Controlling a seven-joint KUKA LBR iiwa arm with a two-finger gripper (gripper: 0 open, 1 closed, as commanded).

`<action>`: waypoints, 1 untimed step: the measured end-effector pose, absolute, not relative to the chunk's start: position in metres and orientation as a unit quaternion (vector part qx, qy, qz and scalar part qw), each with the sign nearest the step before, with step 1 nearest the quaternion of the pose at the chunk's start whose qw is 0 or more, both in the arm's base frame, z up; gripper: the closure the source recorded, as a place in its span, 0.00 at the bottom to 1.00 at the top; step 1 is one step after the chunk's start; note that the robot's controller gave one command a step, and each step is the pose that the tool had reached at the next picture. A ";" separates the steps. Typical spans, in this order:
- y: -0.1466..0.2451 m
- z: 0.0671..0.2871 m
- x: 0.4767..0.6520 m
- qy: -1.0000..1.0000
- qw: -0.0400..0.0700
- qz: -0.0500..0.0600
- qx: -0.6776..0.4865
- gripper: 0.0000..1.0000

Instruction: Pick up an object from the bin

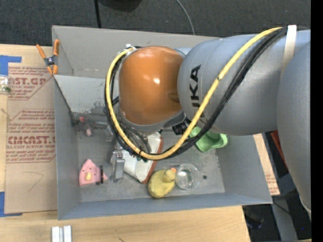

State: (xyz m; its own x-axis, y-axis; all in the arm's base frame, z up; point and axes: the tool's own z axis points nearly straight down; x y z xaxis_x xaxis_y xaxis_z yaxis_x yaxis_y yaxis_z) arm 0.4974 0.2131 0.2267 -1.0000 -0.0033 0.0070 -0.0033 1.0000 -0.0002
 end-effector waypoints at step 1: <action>0.212 0.231 0.499 -1.000 0.000 -0.001 0.001 0.00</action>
Offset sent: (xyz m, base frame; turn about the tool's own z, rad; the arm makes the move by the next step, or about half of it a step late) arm 0.0026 -0.0009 -0.1169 -0.2873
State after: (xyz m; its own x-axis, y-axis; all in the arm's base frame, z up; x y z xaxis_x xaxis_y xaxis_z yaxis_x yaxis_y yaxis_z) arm 0.4994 0.2119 0.2311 -1.0000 -0.0011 -0.0005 -0.0011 1.0000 0.0018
